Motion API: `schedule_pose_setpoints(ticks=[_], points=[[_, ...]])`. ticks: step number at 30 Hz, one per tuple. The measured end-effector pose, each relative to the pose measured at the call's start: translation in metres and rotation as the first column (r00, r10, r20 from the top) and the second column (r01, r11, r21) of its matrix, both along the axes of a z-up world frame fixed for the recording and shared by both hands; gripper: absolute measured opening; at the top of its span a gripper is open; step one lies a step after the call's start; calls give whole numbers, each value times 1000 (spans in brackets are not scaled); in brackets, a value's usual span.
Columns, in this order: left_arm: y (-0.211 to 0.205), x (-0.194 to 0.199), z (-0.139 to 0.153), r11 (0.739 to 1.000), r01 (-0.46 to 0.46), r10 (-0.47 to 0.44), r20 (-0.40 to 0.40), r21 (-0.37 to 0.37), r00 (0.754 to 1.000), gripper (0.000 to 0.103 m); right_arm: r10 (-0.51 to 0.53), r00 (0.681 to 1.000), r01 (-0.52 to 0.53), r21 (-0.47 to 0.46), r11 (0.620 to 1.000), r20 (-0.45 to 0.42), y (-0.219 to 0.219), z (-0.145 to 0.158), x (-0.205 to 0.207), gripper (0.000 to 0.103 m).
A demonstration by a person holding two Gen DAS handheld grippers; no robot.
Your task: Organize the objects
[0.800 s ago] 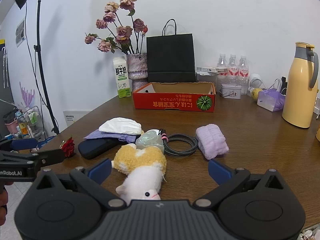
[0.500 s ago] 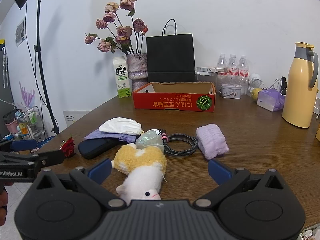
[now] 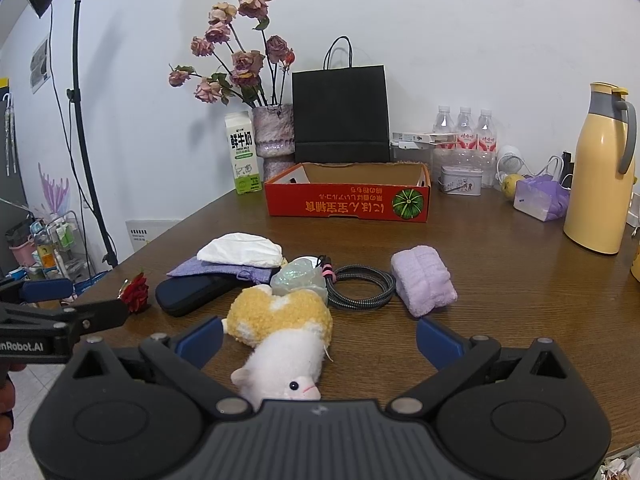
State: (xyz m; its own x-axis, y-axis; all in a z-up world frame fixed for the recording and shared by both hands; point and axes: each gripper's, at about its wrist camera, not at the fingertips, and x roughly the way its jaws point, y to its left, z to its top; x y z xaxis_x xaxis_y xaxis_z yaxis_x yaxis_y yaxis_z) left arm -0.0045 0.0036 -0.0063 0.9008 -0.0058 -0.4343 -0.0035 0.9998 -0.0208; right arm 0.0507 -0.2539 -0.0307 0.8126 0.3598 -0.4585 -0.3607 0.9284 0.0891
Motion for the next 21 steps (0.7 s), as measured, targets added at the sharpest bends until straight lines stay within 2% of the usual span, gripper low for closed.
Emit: schedule_pose_setpoints(ticks=[21], points=[[1, 0, -1, 1000, -3, 3, -2, -1, 1000, 103, 0, 1000, 0, 0, 1000, -1, 0, 0, 0, 103]])
